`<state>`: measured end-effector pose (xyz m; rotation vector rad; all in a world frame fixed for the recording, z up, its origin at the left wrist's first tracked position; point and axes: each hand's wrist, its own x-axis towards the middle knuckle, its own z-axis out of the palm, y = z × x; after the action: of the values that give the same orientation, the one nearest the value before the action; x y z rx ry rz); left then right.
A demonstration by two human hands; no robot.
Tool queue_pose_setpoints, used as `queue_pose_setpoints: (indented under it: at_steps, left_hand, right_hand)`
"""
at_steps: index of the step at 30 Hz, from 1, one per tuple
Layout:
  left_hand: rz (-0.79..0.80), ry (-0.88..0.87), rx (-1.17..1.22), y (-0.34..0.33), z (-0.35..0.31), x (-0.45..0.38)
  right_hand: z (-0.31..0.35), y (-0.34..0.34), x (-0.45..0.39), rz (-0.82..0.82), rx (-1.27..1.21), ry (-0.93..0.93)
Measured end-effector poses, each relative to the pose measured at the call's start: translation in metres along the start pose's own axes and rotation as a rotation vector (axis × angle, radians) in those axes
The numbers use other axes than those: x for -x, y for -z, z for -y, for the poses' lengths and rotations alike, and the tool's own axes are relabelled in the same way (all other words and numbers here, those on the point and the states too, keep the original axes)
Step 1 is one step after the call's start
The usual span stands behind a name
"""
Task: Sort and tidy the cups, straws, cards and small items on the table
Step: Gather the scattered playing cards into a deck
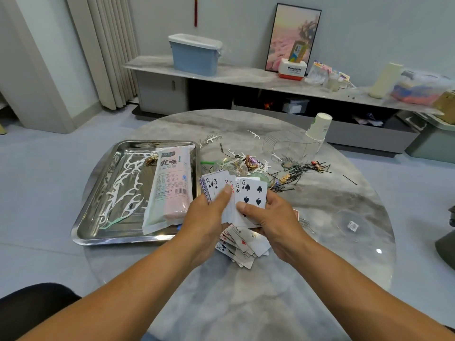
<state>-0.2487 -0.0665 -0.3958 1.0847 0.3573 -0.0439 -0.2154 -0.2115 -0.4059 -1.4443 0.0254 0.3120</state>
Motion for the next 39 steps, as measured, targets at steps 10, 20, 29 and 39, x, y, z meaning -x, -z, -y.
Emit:
queue_pose_setpoints:
  at_steps: [10, 20, 29, 39]
  left_hand:
    - [-0.063, -0.081, -0.059, 0.007, 0.002, -0.006]
    - [-0.165, -0.077, 0.003, 0.005, 0.005, -0.011]
    - [-0.316, -0.028, 0.199, 0.015, -0.019, -0.018]
    - [-0.157, 0.026, 0.058, 0.014, -0.009, -0.013]
  right_hand:
    - [0.003, -0.004, 0.001, -0.009, 0.007, 0.024]
    - [0.000, 0.003, -0.005, -0.172, 0.046, 0.064]
    - [-0.024, 0.015, -0.008, -0.045, 0.907, -0.054]
    - [-0.013, 0.001, -0.003, -0.218, 0.700, 0.143]
